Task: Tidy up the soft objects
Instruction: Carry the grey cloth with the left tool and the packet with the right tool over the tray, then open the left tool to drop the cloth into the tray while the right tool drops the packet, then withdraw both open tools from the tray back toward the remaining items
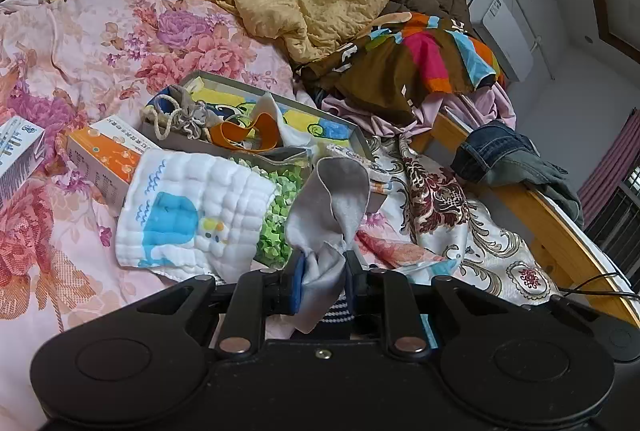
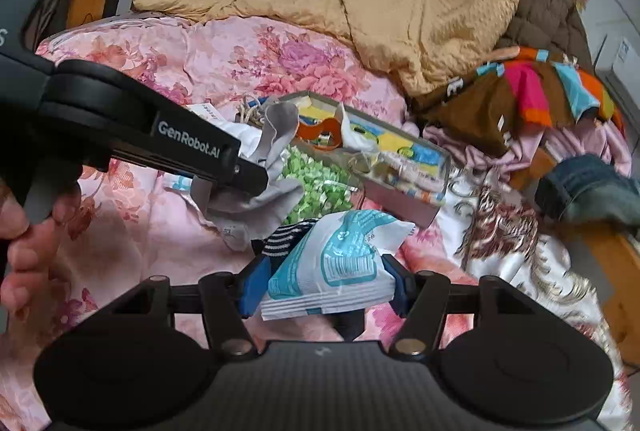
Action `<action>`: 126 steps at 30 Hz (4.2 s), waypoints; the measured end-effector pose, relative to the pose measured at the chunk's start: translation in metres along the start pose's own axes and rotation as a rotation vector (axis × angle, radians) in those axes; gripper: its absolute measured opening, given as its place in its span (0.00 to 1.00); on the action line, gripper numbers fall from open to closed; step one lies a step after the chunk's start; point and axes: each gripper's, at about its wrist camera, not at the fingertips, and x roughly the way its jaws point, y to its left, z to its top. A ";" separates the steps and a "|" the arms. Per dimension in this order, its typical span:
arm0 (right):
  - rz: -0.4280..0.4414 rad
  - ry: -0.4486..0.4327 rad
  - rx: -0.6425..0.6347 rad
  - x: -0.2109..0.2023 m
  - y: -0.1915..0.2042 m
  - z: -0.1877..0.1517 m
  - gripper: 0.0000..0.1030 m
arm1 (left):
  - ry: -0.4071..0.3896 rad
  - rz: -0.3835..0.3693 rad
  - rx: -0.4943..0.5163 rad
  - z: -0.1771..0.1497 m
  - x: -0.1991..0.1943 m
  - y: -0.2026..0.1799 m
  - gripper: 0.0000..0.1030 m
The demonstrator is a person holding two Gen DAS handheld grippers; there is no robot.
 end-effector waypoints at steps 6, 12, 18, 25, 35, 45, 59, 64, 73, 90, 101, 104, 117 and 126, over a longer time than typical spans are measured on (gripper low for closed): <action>-0.024 -0.060 0.026 -0.008 -0.005 0.003 0.62 | -0.017 0.003 0.014 0.001 -0.003 -0.001 0.21; -0.042 -0.129 0.070 -0.016 -0.013 0.005 0.62 | -0.051 0.022 0.061 0.003 -0.009 -0.008 0.21; -0.044 -0.138 0.082 -0.016 -0.017 0.005 0.62 | -0.079 0.039 0.096 0.005 -0.012 -0.013 0.21; -0.052 -0.173 0.125 -0.014 -0.021 0.001 0.62 | -0.123 0.054 0.146 0.010 -0.015 -0.020 0.21; -0.054 -0.201 0.226 0.017 -0.044 0.006 0.62 | -0.130 0.097 0.163 0.025 0.013 -0.012 0.21; -0.048 -0.209 0.328 0.078 -0.078 0.016 0.62 | -0.126 0.156 0.130 0.059 0.051 0.014 0.21; 0.073 -0.237 0.361 0.182 -0.118 0.072 0.63 | -0.123 0.189 0.125 0.141 0.143 0.052 0.22; 0.121 -0.197 0.375 0.220 -0.129 0.092 0.63 | -0.083 0.196 0.089 0.158 0.175 0.065 0.22; 0.141 -0.110 0.415 0.263 -0.137 0.106 0.63 | 0.017 0.244 0.112 0.167 0.211 0.075 0.22; 0.118 -0.088 0.401 0.254 -0.140 0.101 0.79 | 0.073 0.250 0.114 0.155 0.215 0.075 0.51; 0.047 -0.209 0.417 0.191 -0.160 0.104 0.95 | 0.012 0.236 0.099 0.157 0.173 0.053 0.85; 0.033 -0.232 0.408 0.170 -0.164 0.104 0.99 | -0.019 0.231 0.105 0.157 0.154 0.046 0.91; 0.020 -0.337 0.382 0.064 -0.152 0.091 1.00 | -0.163 0.208 0.144 0.138 0.047 0.006 0.99; 0.027 -0.366 0.361 0.009 -0.123 0.076 1.00 | -0.203 0.218 0.199 0.107 -0.015 -0.011 0.99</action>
